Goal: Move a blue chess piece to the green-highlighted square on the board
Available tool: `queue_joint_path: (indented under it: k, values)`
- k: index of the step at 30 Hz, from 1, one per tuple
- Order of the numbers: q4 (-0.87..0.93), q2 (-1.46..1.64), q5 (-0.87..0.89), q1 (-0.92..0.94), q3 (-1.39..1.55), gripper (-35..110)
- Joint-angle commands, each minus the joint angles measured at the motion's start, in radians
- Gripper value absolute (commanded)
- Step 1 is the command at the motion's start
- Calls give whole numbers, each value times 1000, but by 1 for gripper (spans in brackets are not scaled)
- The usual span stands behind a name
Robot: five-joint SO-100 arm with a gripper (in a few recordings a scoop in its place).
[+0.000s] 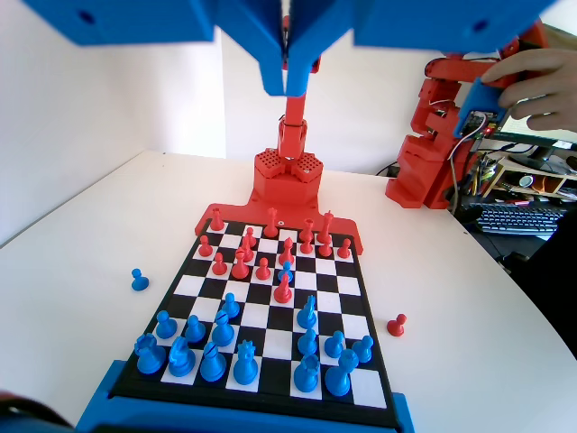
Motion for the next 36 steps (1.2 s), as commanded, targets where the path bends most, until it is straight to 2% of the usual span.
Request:
queue_joint_path:
  k: [1, 21, 26, 32, 36]
  values:
    - [-17, 3, -11, -2, -17, 1]
    - [-14, 3, -14, -11, -21, 1]
    - [8, -32, 49, -37, -123, 1]
    - [98, -229, 150, -117, -325, 1]
    - [123, -337, 244, -141, -354, 1]
